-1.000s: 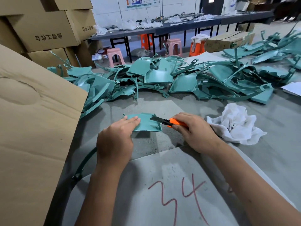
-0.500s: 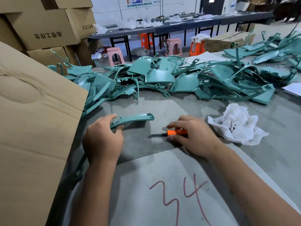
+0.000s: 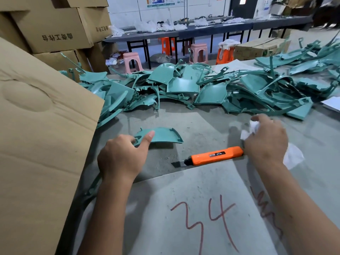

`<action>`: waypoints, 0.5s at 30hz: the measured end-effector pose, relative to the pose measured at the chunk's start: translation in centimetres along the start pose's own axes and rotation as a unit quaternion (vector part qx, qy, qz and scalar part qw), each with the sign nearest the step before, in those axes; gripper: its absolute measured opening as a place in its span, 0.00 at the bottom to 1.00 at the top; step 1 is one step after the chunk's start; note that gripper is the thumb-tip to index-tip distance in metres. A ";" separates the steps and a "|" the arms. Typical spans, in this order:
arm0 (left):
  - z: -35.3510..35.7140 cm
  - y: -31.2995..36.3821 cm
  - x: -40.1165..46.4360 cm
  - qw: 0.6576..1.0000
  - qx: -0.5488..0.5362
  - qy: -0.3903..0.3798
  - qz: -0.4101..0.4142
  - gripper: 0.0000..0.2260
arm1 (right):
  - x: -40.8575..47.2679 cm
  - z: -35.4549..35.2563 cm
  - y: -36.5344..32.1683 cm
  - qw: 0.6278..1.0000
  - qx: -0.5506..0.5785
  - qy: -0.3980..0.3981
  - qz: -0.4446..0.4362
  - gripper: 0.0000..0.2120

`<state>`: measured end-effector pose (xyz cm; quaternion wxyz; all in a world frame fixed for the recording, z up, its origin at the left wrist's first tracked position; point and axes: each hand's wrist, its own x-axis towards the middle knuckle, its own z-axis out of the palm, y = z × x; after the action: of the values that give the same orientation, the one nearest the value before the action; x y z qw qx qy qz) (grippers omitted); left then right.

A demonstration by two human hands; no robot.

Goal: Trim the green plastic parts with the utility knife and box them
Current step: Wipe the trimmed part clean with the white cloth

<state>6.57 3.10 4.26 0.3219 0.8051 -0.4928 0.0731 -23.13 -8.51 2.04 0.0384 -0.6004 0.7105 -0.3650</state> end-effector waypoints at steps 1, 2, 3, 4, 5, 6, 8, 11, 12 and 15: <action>0.1 0.1 -0.2 1.000 -0.001 0.017 0.017 0.29 | -0.2 -0.3 -0.3 0.994 0.074 0.063 -0.057 0.18; 0.3 0.3 -0.3 0.999 -0.007 0.034 0.033 0.25 | -0.4 -0.6 -0.7 0.977 0.143 0.124 -0.103 0.16; 0.5 0.5 -0.5 0.998 -0.019 0.049 0.042 0.22 | -0.7 -0.7 -1.5 0.955 0.210 0.164 -0.130 0.14; 0.7 0.8 -0.6 0.996 -0.044 0.062 0.048 0.21 | -1.2 -0.5 -2.3 0.934 0.281 0.176 -0.130 0.11; 0.8 1.0 -0.6 0.993 -0.080 0.072 0.056 0.20 | -1.8 -0.1 -3.2 0.914 0.358 0.159 -0.103 0.10; 1.0 1.3 -0.7 0.988 -0.116 0.076 0.065 0.18 | -2.6 0.4 -4.2 0.890 0.437 0.118 -0.049 0.08; 1.5 1.8 -0.9 0.979 -0.176 0.050 0.094 0.16 | -4.1 0.9 -6.0 0.820 0.566 0.012 0.082 0.05; 2.5 2.9 -1.6 0.952 -0.252 -0.048 0.167 0.14 | -5.1 1.2 -6.8 0.767 0.623 -0.095 0.122 0.12; 2.8 3.2 -1.8 0.945 -0.259 -0.064 0.190 0.14 | -5.3 1.1 -6.9 0.772 0.617 -0.121 0.092 0.14; 3.4 3.5 -2.2 0.940 -0.268 -0.069 0.201 0.13 | -6.1 0.6 -7.0 0.748 0.624 -0.226 0.027 0.10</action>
<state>1.80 1.71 2.22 0.4693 0.5766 -0.6666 -0.0541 -15.38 -3.49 3.26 0.5733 -0.4887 0.3111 -0.5794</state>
